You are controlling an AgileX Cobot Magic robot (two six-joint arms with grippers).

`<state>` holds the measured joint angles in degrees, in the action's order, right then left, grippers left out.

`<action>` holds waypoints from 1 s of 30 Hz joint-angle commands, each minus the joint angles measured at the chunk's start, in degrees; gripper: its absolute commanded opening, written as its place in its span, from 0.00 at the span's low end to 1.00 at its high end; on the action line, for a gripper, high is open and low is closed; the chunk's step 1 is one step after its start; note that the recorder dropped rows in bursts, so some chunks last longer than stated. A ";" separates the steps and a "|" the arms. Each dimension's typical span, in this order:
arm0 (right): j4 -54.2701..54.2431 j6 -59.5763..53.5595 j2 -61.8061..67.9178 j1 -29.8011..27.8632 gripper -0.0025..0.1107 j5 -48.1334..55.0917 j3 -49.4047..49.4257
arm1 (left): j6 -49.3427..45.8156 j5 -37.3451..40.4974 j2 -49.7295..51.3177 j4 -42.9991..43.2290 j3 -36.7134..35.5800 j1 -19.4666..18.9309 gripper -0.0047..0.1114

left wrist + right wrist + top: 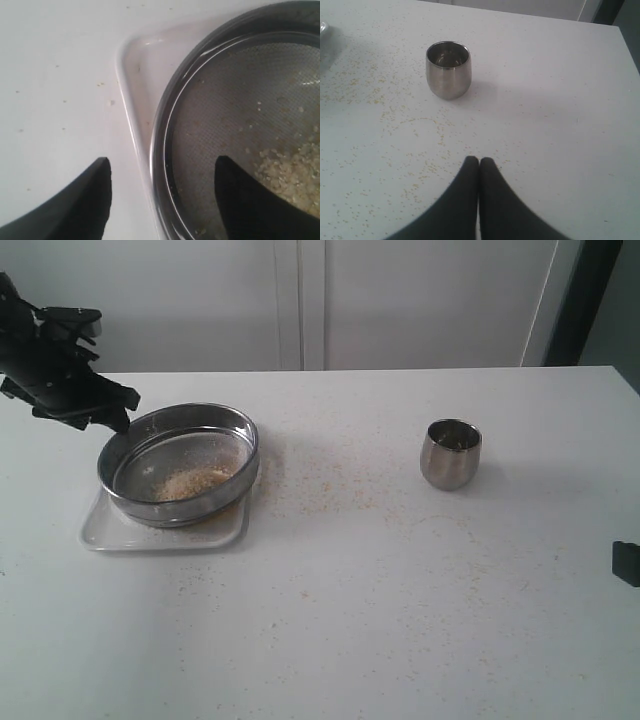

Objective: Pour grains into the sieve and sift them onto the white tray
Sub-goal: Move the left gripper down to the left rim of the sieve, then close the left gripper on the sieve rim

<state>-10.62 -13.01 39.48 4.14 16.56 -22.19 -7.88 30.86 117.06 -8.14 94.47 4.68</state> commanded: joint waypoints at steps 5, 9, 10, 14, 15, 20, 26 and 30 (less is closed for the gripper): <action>-0.05 -0.26 0.00 -0.19 0.02 -0.06 -0.30 | 0.80 -1.02 3.84 -0.41 0.27 0.05 0.56; -0.05 -0.26 0.00 -0.19 0.02 -0.06 -0.30 | 0.80 -2.04 4.96 -0.41 0.27 0.05 0.56; -0.05 -0.26 0.00 -0.19 0.02 -0.06 -0.30 | 0.80 -2.18 5.22 -0.41 0.27 0.05 0.56; -0.05 -0.26 0.00 -0.19 0.02 -0.06 -0.30 | 0.80 -3.30 5.89 -0.41 0.27 0.05 0.56; -0.05 -0.26 0.00 -0.19 0.02 -0.06 -0.30 | 0.80 -3.59 5.87 -0.41 0.27 0.05 0.56; -0.05 -0.26 0.00 -0.19 0.02 -0.06 -0.30 | 0.80 -4.36 6.30 -0.41 0.27 0.05 0.56; -0.05 -0.26 0.00 -0.19 0.02 -0.06 -0.30 | 0.80 -4.36 6.53 -0.41 0.27 0.05 0.52; -0.05 -0.26 0.00 -0.19 0.02 -0.06 -0.30 | 0.80 -4.36 6.53 -0.41 0.27 0.05 0.51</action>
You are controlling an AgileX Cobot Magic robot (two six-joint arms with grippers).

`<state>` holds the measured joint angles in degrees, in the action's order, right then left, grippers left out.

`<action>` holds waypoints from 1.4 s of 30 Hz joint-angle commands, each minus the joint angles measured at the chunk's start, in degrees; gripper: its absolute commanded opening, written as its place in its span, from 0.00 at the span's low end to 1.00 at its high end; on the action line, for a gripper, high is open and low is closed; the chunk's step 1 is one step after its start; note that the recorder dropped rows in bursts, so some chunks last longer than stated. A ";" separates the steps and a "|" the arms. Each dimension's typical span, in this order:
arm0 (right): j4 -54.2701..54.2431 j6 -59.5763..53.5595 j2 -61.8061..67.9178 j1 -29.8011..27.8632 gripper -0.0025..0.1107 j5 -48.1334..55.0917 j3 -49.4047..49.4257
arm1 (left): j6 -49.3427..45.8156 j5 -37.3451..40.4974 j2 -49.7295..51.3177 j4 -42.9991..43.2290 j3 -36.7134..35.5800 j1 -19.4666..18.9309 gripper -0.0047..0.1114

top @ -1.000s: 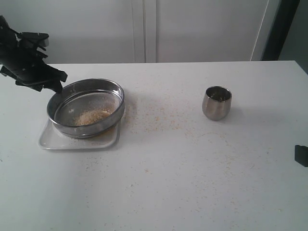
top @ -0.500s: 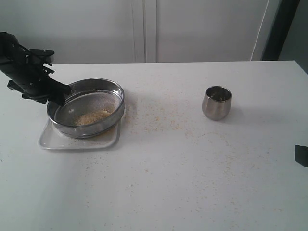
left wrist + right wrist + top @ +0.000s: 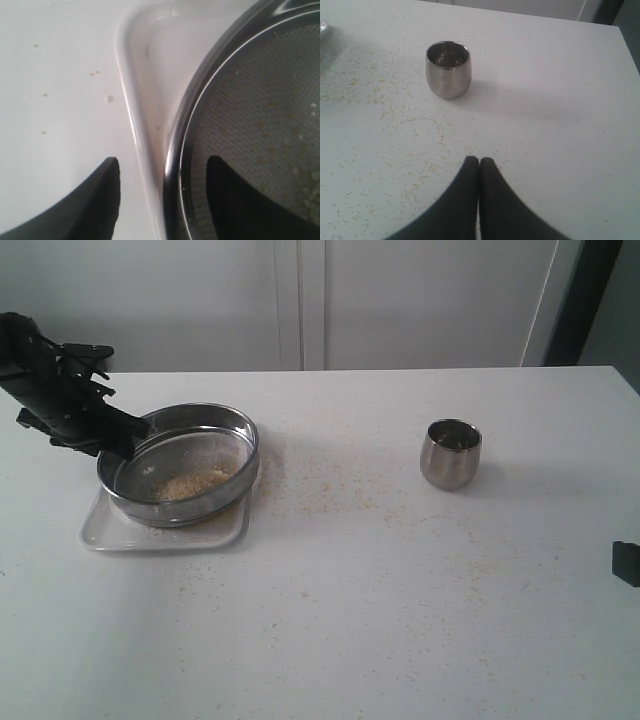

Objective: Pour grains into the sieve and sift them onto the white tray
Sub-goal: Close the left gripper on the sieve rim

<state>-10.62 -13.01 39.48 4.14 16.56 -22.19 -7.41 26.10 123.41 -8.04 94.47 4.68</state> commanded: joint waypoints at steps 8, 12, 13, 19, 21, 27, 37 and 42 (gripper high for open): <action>-0.05 -0.26 0.00 -0.19 0.02 0.04 -0.30 | 0.33 0.64 1.12 -0.51 0.27 0.05 0.44; -0.05 -0.26 0.00 -0.19 0.02 0.04 -0.30 | 0.33 0.64 1.12 -0.51 0.27 0.05 0.28; -0.05 -0.26 0.00 -0.19 0.02 0.04 -0.30 | 0.33 0.74 1.12 -0.51 0.27 0.05 0.22; -0.05 -0.26 0.00 -0.19 0.02 0.04 -0.30 | 0.60 1.22 1.12 -0.51 0.27 0.05 0.04; -0.05 -0.26 0.00 -0.19 0.02 0.04 -0.30 | 1.68 1.34 1.12 -0.51 0.27 0.05 0.04; -0.05 -0.26 0.00 -0.19 0.02 0.04 -0.30 | 3.08 2.54 1.12 -0.51 0.27 0.05 0.04; -0.05 -0.26 0.00 -0.19 0.02 0.04 -0.30 | 5.48 5.44 1.12 -1.70 0.36 -1.20 0.04; -0.05 -0.26 0.00 -0.19 0.02 0.04 -0.30 | 5.48 8.18 0.89 -3.46 1.86 -1.90 0.04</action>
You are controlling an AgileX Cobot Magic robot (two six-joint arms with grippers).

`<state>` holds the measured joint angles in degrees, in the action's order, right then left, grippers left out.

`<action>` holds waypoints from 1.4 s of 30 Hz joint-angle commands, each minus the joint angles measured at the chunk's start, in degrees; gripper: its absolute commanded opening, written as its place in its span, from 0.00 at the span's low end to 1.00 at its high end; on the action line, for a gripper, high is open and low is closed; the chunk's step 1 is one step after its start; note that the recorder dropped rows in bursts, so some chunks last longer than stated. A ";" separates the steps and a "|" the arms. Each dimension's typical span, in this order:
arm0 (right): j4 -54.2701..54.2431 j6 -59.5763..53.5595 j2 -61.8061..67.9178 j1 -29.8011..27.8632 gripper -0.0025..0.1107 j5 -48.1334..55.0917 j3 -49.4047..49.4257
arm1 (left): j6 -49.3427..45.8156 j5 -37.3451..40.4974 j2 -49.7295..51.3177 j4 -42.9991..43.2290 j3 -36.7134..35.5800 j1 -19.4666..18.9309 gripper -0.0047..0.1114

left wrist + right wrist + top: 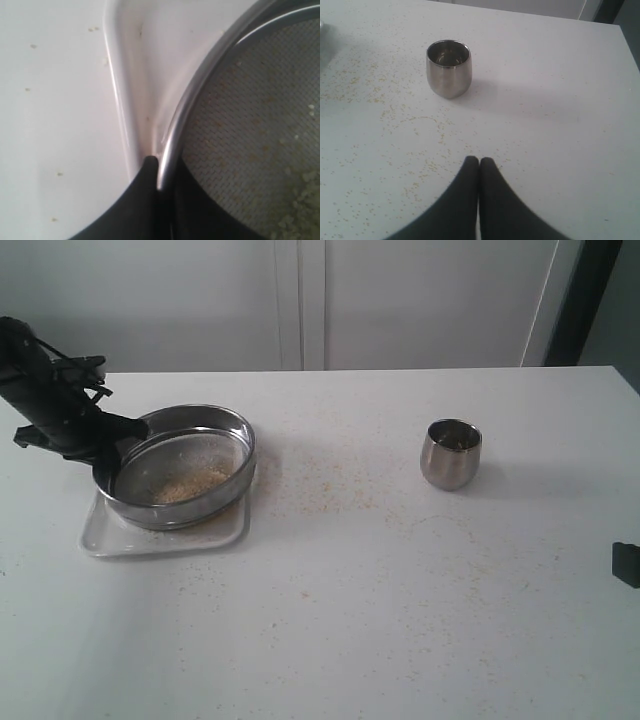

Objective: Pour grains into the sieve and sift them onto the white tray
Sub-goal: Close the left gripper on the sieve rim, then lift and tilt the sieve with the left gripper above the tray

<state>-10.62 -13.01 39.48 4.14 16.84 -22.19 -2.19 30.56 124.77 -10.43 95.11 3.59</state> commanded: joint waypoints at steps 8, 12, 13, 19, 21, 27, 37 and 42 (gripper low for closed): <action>-0.05 -0.26 0.00 -0.19 0.02 -0.23 -0.30 | -0.52 6.64 -1.93 -3.69 4.29 -1.15 0.04; -0.05 -0.26 0.00 -0.19 0.02 -0.23 -0.30 | -0.52 7.49 -2.67 -4.19 4.29 -1.53 0.04; -0.05 -0.26 0.00 -0.19 0.02 -0.23 -0.30 | -0.52 7.96 -2.75 -4.49 4.29 -1.82 0.04; -0.05 -0.26 0.00 -0.19 0.02 -0.23 -0.30 | -3.28 11.80 -3.52 -5.14 4.29 -4.57 0.04; -0.05 -0.26 0.00 -0.19 0.02 -0.23 -0.30 | -4.20 12.90 -4.25 -5.14 4.29 -5.69 0.04; -0.05 -0.26 0.00 -0.19 0.02 -0.23 -0.30 | -4.07 15.80 -5.44 -5.82 4.29 -7.76 0.04; -0.05 -0.26 0.00 -0.19 0.02 -0.23 -0.30 | -8.72 14.45 -5.43 -6.25 4.29 -5.60 0.04; -0.05 -0.26 0.00 -0.19 0.02 -0.23 -0.30 | -3.78 11.34 -5.43 -5.69 4.29 -5.63 0.04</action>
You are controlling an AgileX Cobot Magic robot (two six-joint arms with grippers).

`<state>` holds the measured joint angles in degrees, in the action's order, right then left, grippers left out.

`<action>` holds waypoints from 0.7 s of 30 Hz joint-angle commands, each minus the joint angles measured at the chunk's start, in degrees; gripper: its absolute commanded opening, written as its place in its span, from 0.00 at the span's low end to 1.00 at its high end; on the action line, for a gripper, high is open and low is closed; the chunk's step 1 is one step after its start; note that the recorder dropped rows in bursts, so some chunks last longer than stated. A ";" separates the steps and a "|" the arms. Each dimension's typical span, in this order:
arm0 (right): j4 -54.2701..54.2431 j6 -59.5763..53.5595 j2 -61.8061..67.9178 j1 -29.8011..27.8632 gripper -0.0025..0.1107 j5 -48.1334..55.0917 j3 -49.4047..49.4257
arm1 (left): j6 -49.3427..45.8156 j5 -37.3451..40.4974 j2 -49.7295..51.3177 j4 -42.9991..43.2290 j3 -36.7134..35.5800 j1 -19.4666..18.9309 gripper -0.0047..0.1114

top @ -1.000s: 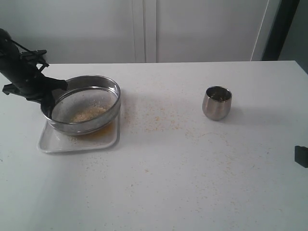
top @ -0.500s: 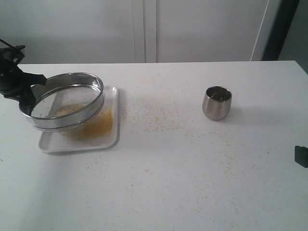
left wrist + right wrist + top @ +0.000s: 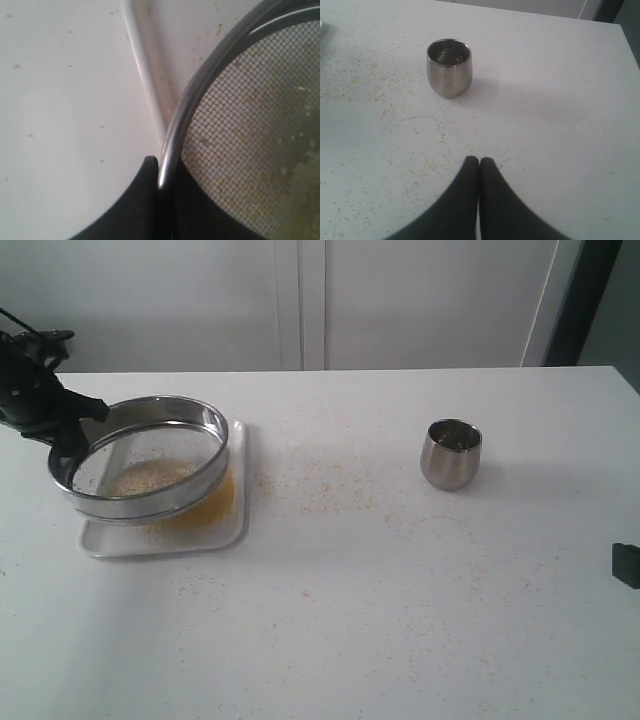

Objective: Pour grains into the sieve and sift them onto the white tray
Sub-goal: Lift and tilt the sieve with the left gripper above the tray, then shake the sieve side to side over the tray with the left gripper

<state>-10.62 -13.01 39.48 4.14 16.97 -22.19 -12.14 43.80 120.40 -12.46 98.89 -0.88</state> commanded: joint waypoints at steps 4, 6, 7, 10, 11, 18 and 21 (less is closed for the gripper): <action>-0.05 -0.26 0.00 -0.19 0.02 -0.36 -0.30 | -2.40 0.83 -1.06 -4.17 0.51 -0.30 0.04; -0.05 -0.26 0.00 -0.19 0.02 -0.36 -0.30 | -11.00 1.45 -1.06 -3.88 0.51 -0.20 0.04; -0.05 -0.26 0.00 -0.19 0.02 -0.36 -0.30 | -13.22 1.87 -1.06 -3.88 0.51 -0.20 0.04; -0.05 -0.26 0.00 -0.19 0.02 -0.36 -0.30 | -12.32 1.75 -1.06 -4.18 0.51 -0.20 0.04; -0.05 -0.26 0.00 -0.19 0.02 -0.36 -0.30 | -10.47 0.89 -1.06 -4.56 0.51 -0.20 0.04; -0.05 -0.26 0.00 -0.19 0.02 -0.36 -0.30 | 0.88 -4.01 -0.96 -4.67 0.51 -0.13 0.04; -0.05 -0.26 0.00 -0.19 0.02 -0.36 -0.30 | -13.40 -0.49 -0.96 -4.67 0.51 0.41 0.04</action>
<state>-10.62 -13.01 39.48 4.14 16.97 -22.19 -15.91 39.21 120.40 -15.33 98.89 -1.22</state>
